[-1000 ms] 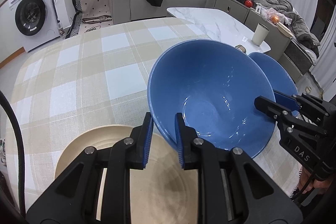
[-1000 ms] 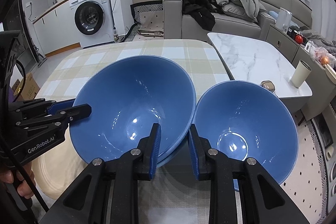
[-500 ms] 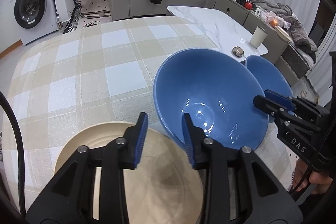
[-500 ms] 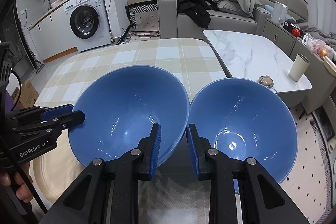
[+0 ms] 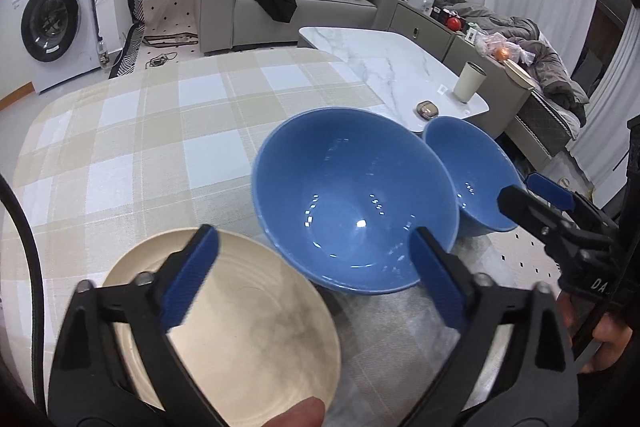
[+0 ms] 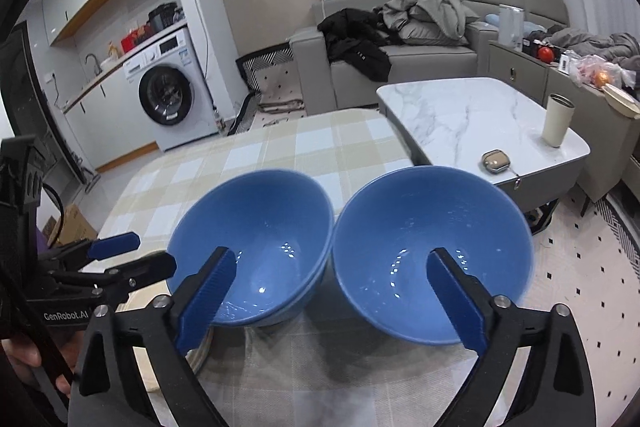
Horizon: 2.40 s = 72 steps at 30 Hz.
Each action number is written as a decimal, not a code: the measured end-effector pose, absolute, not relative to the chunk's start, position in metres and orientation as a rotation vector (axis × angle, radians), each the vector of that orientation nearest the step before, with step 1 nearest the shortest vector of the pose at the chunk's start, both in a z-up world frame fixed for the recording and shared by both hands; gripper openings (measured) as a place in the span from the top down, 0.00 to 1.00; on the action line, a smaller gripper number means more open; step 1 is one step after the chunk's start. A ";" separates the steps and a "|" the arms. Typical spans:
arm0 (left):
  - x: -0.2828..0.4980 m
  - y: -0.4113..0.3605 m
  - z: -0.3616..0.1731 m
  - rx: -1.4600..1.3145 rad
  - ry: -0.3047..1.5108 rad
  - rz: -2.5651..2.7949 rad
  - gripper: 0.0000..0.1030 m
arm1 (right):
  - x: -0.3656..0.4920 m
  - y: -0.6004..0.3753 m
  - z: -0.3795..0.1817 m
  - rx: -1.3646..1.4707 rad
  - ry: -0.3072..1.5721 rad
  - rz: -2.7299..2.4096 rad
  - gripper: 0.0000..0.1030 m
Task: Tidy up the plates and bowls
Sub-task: 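Open both grippers to release the blue bowl, then move both grippers to the rim of the next blue bowl, then close the left gripper on the blue bowl rim while the right gripper grips it too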
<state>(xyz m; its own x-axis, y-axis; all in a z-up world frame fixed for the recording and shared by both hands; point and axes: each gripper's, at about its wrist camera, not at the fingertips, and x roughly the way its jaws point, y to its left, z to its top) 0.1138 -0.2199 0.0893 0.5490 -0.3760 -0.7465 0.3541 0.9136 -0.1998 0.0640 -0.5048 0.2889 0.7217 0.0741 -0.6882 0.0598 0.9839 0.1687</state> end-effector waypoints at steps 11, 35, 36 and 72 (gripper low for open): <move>0.093 -0.254 0.094 -0.084 0.923 -0.504 0.01 | 0.012 -0.550 0.308 0.246 0.695 -0.074 0.00; 0.068 -0.361 0.088 -0.030 1.004 -0.720 0.42 | -0.062 -0.635 0.312 0.367 0.621 -0.222 0.01; 0.068 -0.363 0.087 -0.041 1.012 -0.737 0.46 | -0.064 -0.639 0.311 0.372 0.621 -0.228 0.01; 0.121 -0.404 0.043 -0.086 1.078 -0.645 0.51 | 0.043 -0.648 0.237 0.421 0.783 -0.146 0.66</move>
<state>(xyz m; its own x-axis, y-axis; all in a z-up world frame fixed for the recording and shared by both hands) 0.1206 -0.4041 0.0434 0.3099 -0.5281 -0.7906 0.4474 0.8147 -0.3688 0.0431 -0.6483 0.2371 0.7038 0.0270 -0.7099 0.2807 0.9074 0.3128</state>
